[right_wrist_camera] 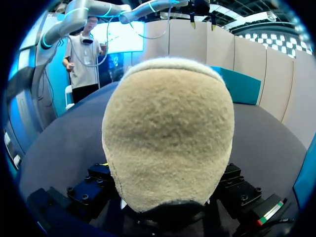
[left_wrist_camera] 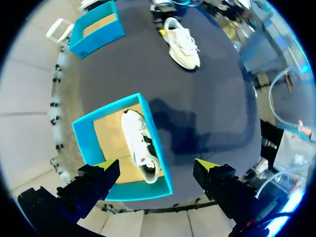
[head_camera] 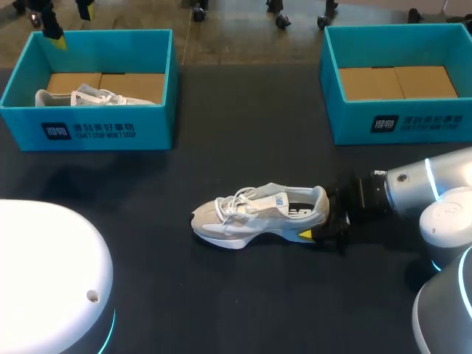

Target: Take the shoe out of the shoebox, open the shoe tongue, remove and reinsert the insole, then place the shoe into the shoebox

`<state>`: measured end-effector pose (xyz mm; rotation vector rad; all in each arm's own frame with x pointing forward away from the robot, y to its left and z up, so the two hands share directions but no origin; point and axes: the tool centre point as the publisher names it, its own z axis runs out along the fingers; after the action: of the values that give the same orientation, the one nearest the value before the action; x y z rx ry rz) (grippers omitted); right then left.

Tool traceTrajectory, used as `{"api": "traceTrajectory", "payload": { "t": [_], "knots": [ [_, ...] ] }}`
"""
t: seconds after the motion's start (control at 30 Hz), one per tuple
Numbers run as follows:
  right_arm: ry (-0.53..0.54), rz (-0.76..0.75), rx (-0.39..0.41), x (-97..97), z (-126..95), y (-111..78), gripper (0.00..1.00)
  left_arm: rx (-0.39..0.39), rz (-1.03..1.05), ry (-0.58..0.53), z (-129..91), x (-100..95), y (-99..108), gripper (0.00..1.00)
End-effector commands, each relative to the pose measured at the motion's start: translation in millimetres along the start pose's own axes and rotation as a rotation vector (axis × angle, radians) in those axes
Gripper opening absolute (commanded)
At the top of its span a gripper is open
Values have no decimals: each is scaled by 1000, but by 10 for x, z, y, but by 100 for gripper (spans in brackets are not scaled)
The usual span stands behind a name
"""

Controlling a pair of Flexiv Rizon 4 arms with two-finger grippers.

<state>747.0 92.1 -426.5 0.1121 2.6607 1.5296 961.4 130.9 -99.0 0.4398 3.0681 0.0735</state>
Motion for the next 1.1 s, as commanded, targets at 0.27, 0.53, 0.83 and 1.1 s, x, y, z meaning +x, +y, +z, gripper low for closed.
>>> {"api": "traceTrajectory", "payload": {
  "t": [0.27,0.53,0.83,1.1],
  "knots": [
    [-1,0,3,7,36,0,0,0,4,8,0,-32,14,100],
    [-1,0,3,7,36,0,0,-104,-340,6,25,-33,-36,100],
    [-1,0,3,7,36,0,0,-103,-833,85,-20,101,-87,100],
    [-1,0,3,7,36,0,0,-87,-1235,123,-40,224,-160,100]
  ]
}}
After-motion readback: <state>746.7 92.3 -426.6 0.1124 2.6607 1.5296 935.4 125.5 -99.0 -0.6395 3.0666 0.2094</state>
